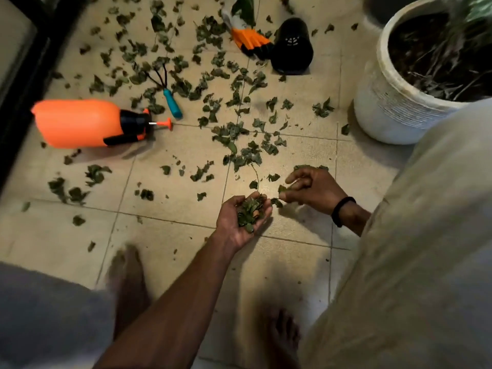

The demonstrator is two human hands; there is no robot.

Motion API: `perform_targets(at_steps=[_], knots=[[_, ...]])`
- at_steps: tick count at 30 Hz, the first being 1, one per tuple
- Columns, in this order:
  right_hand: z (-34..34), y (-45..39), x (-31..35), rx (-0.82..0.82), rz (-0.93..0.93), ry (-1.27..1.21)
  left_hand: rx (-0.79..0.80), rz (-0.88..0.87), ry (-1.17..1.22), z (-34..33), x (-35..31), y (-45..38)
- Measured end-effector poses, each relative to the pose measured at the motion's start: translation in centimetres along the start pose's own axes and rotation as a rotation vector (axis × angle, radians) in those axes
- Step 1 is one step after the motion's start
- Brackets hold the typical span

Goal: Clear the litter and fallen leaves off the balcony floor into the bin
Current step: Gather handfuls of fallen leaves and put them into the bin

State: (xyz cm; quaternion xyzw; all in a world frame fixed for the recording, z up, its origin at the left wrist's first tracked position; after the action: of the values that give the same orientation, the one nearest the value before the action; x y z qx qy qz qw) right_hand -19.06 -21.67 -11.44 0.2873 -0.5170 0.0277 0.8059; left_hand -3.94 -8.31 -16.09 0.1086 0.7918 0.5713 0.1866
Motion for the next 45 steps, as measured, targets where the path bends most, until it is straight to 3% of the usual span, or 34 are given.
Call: perform_targets(at_steps=[8,13,18,22,25,27,33,40,43,45], knots=[[-5.0,0.5,4.4,0.138,0.286,0.375,0.185,0.156,0.084,-2.4,2.4,-1.1],[-5.7,0.9,5.5,0.146,0.35,0.367,0.23,0.181,0.148,-2.3,1.7,-2.2],[0.0,-0.6,4.0,-0.212,0.151,0.123,0.38,0.196,0.169,-1.7,-0.2,-2.4],[4.0,-3.0,-0.5,-0.354,-0.011,0.47,0.391,0.166,0.155,-0.4,-2.1,-3.2],[4.7,-4.7,-3.6,-0.294,-0.096,0.756,0.377,0.154,0.159,0.7,-3.1,-3.9],[4.5,-5.4,-4.6,-0.257,-0.127,0.82,0.366,0.141,0.161,1.2,-3.5,-4.1],[1.9,-6.1,-3.6,-0.279,-0.002,0.721,0.351,0.135,0.14,1.6,-3.4,-4.4],[0.3,-6.9,-2.3,-0.294,0.231,0.835,0.362,0.126,0.115,0.4,-3.1,-4.9],[1.3,-7.2,-1.5,-0.325,0.184,0.726,0.361,0.119,0.119,-0.1,-3.2,-5.3],[2.5,-7.1,-1.7,-0.368,0.009,0.435,0.354,0.115,0.134,-0.4,-3.4,-5.6]])
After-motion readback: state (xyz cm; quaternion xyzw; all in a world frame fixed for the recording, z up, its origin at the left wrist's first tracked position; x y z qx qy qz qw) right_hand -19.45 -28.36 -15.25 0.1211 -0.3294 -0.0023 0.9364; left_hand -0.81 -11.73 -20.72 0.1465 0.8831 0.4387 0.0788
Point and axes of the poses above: each hand's wrist, its own y-axis away from the middle knuckle, its own z-axis out of the back of the hand, x = y × z, the point moved 9 cm from there along -y, towards the middle knuckle, and after that the axes turned 6 degrees about -x, right-handed, at the moved point
